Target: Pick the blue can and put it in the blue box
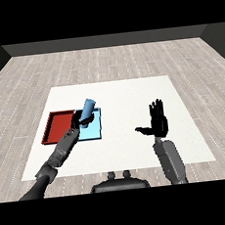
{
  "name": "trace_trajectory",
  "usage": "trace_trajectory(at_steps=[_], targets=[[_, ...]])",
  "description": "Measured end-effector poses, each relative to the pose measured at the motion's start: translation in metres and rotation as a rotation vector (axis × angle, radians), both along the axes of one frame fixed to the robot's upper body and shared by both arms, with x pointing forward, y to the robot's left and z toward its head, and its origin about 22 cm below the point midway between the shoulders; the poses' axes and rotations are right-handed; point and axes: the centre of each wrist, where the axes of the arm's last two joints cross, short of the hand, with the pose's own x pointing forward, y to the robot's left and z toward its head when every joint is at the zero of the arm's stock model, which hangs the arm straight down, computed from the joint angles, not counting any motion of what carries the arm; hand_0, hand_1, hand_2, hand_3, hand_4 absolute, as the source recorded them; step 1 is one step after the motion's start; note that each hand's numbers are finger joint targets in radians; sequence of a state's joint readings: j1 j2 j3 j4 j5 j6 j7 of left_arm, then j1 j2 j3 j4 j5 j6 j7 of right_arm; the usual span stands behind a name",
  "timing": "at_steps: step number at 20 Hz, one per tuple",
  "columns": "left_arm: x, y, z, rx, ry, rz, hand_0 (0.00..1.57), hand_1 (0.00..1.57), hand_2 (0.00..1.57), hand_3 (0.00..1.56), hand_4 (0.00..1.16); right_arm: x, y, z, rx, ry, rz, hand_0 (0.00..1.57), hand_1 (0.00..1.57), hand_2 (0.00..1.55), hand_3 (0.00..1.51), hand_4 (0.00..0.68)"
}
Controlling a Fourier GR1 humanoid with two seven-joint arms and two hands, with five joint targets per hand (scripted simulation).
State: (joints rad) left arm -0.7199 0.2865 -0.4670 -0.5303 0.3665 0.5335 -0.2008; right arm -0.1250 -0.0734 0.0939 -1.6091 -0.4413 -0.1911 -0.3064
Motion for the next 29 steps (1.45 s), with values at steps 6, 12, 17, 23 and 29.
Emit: trace_trajectory(at_steps=[6,12,17,23,29], targets=[[-0.01,0.002,-0.035,0.1,0.269,0.093,0.9,0.9,0.82,0.45,0.88,-0.001,-0.008,-0.013,0.017,0.02,-0.01,0.0,0.0,0.0,0.0,0.0],[-0.014,0.004,-0.048,0.058,0.356,0.215,1.45,1.45,1.28,0.0,0.61,0.004,-0.019,-0.014,0.002,0.039,-0.029,0.0,0.0,0.0,0.0,0.0],[-0.01,0.005,-0.046,0.046,0.424,0.223,0.0,0.0,0.0,0.0,0.0,0.003,-0.024,-0.021,-0.002,0.039,-0.037,0.0,0.0,0.0,0.0,0.0],[-0.003,0.006,-0.038,0.062,0.428,0.209,0.0,0.0,0.0,0.0,0.0,0.004,-0.021,-0.018,0.003,0.033,-0.032,0.0,0.0,0.0,0.0,0.0],[0.0,0.008,-0.033,0.002,0.225,0.199,0.0,0.0,0.0,0.0,0.0,0.004,-0.02,-0.019,-0.006,0.026,-0.015,0.0,0.0,0.0,0.0,0.0]])
